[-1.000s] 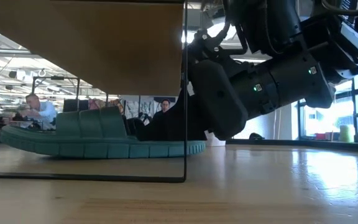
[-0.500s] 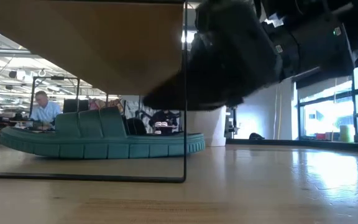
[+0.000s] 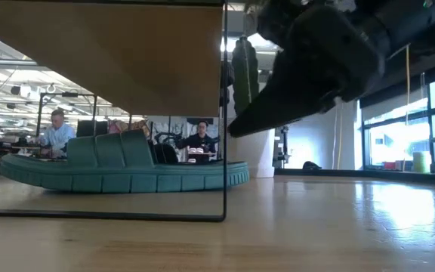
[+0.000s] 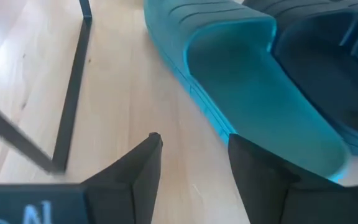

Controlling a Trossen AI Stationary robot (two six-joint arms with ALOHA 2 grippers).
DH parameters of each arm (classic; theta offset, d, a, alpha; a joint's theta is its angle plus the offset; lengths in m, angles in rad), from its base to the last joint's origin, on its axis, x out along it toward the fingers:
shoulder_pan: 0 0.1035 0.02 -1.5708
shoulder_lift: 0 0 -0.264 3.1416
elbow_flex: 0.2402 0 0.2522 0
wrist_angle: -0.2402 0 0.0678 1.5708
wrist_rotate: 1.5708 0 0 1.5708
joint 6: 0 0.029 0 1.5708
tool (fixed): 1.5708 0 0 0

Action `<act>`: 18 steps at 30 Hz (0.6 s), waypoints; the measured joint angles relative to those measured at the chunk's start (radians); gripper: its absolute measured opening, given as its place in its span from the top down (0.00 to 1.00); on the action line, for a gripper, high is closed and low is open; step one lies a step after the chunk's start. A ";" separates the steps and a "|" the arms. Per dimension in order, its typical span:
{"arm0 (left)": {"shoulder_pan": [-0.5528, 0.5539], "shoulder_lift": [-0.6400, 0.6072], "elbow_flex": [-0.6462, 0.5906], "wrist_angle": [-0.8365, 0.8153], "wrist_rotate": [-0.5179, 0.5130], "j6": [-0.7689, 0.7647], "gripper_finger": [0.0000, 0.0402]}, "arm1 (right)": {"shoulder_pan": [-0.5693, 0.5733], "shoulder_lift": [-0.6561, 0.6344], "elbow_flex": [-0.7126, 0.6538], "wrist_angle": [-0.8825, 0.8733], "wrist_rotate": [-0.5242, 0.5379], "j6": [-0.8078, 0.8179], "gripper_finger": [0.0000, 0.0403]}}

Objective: Pick and place slides into the shelf
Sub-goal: Adjust the black slides under the shelf

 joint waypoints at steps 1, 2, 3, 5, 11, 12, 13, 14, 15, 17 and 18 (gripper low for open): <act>0.000 0.007 0.000 -0.013 -0.013 -0.011 0.50 | 0.002 -0.016 0.000 -0.030 0.000 0.000 0.54; 0.000 0.018 0.000 -0.025 -0.030 -0.019 0.50 | 0.003 -0.032 0.000 -0.061 0.000 0.000 0.54; 0.000 0.032 0.000 -0.036 -0.044 -0.024 0.50 | 0.003 -0.046 0.000 -0.095 0.006 0.000 0.54; 0.000 0.058 0.000 -0.073 -0.078 -0.008 0.50 | 0.007 -0.066 0.000 -0.152 0.027 0.002 0.54; 0.000 0.147 -0.032 -0.096 -0.135 0.051 0.50 | 0.006 -0.080 0.000 -0.206 0.046 0.020 0.54; 0.000 0.162 -0.042 -0.086 -0.137 0.052 0.50 | 0.006 -0.080 0.000 -0.206 0.046 0.021 0.54; 0.000 0.176 -0.056 -0.073 -0.138 0.052 0.50 | 0.006 -0.080 0.000 -0.207 0.046 0.024 0.54; 0.000 0.187 -0.074 -0.057 -0.139 0.051 0.50 | 0.006 -0.080 0.000 -0.210 0.046 0.026 0.54; 0.000 0.195 -0.093 -0.043 -0.139 0.051 0.50 | 0.007 -0.080 0.000 -0.214 0.046 0.026 0.54; 0.000 0.203 -0.136 0.030 -0.130 0.045 0.50 | 0.007 -0.080 -0.001 -0.215 0.046 0.027 0.54; 0.000 0.203 -0.158 0.062 -0.117 0.042 0.50 | 0.007 -0.080 -0.001 -0.217 0.046 0.029 0.54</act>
